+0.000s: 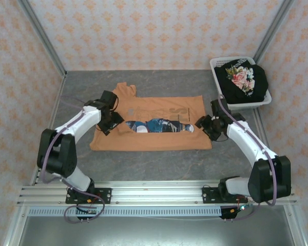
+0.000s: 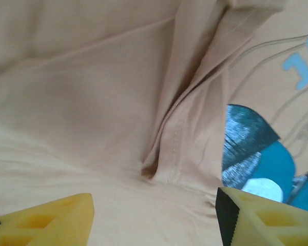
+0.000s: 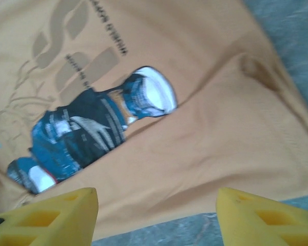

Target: Fold and stack the t-shirts

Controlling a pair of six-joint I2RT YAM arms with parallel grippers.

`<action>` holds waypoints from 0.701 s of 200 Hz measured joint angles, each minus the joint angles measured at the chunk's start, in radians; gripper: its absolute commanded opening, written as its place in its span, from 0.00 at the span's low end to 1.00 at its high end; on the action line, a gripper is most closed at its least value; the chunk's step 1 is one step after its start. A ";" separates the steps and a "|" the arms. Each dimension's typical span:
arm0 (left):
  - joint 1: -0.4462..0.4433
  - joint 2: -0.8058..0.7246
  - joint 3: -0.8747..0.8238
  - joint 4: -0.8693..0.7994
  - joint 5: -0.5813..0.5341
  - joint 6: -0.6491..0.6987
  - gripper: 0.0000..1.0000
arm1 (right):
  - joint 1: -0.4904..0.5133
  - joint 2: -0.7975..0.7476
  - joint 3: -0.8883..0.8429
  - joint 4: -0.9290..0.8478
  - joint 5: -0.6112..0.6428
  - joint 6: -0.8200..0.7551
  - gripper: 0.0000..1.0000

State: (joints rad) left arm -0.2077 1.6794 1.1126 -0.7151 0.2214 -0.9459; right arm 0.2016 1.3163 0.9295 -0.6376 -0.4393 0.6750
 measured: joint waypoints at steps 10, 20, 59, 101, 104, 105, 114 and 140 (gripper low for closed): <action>0.000 0.031 0.000 0.011 0.008 -0.005 0.65 | 0.002 0.003 0.008 0.014 -0.015 0.000 0.63; 0.000 0.052 0.000 0.026 0.016 -0.008 0.63 | 0.002 0.003 0.014 0.023 -0.026 0.000 0.63; -0.007 0.077 0.000 0.089 0.034 -0.029 0.50 | 0.002 0.003 0.018 0.042 -0.044 0.004 0.63; -0.019 0.093 0.025 0.119 0.037 -0.042 0.21 | 0.002 0.002 0.012 0.043 -0.049 0.011 0.63; -0.020 0.096 0.027 0.122 0.037 -0.045 0.19 | 0.002 0.002 0.011 0.043 -0.049 0.012 0.63; -0.020 0.097 0.028 0.122 0.037 -0.044 0.19 | 0.002 0.002 0.010 0.043 -0.048 0.012 0.63; -0.022 0.107 0.039 0.124 0.037 -0.040 0.15 | 0.002 0.002 0.008 0.043 -0.048 0.012 0.63; -0.029 0.137 0.080 0.126 0.042 -0.039 0.05 | 0.002 0.002 0.008 0.043 -0.048 0.016 0.62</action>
State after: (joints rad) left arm -0.2371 1.8164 1.1923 -0.5896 0.2634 -0.9848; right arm 0.2031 1.3186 0.9371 -0.5945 -0.4877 0.6910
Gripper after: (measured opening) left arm 0.092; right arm 0.623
